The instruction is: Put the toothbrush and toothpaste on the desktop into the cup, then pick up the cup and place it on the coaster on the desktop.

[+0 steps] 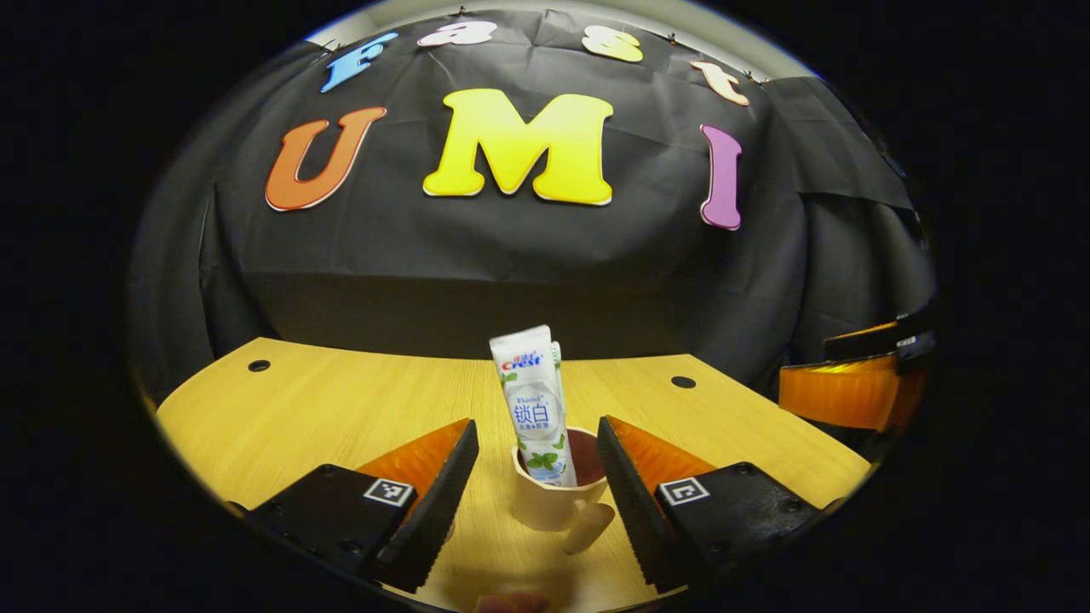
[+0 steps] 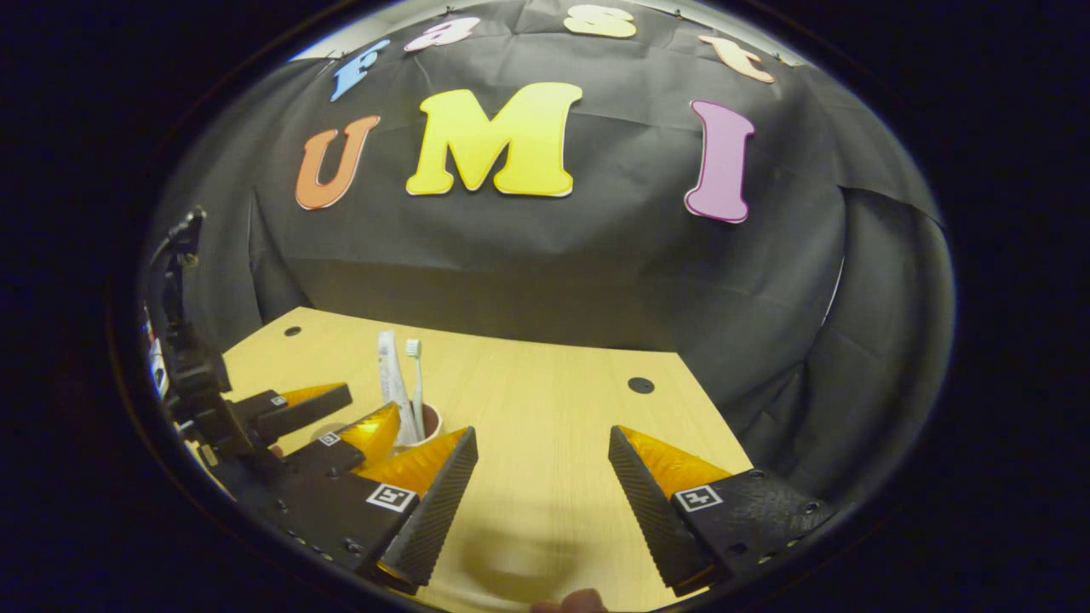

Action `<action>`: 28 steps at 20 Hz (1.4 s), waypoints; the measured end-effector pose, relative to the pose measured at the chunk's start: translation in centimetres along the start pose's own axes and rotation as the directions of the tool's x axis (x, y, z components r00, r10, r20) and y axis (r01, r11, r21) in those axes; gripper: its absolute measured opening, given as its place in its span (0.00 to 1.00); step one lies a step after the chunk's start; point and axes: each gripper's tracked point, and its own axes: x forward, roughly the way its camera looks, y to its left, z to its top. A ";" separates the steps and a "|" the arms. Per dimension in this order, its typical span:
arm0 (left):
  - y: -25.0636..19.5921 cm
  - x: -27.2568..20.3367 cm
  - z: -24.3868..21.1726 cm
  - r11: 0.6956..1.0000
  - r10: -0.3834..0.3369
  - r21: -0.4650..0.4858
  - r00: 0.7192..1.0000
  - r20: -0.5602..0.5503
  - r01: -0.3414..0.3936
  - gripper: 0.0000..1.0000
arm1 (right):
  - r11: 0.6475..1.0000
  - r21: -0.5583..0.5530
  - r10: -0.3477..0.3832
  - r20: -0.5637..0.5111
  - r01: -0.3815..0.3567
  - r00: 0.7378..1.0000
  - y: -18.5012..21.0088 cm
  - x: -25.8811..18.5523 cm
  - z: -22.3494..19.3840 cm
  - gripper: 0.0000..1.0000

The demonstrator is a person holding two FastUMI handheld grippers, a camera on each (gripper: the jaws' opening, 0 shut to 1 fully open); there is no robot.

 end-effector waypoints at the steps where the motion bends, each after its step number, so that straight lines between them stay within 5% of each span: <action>1: 0.5 -1.0 0.8 1.000 0.011 -0.003 1.000 0.002 -0.011 0.93 | 1.000 -0.002 0.006 0.001 -0.006 1.000 0.3 -0.2 0.5 0.95; 8: 5.5 -8.8 6.6 0.997 0.082 -0.014 0.997 0.003 -0.082 0.95 | 0.998 -0.023 0.062 -0.068 -0.064 0.996 4.9 -1.4 3.7 0.95; 14: 12.4 -14.2 10.1 0.979 0.202 -0.023 0.979 0.031 -0.202 0.95 | 0.988 -0.004 0.145 -0.273 -0.152 0.951 10.4 -1.5 1.4 0.96; 22: 18.9 -17.8 12.1 0.948 0.319 -0.012 0.947 0.050 -0.318 0.95 | 0.983 0.025 0.167 -0.524 -0.181 0.835 13.5 1.9 -3.1 0.96; 28: 20.9 -18.0 11.1 0.928 0.367 -0.068 0.930 0.005 -0.366 0.95 | 0.985 0.074 0.162 -0.697 -0.154 0.698 14.9 5.2 -7.5 0.95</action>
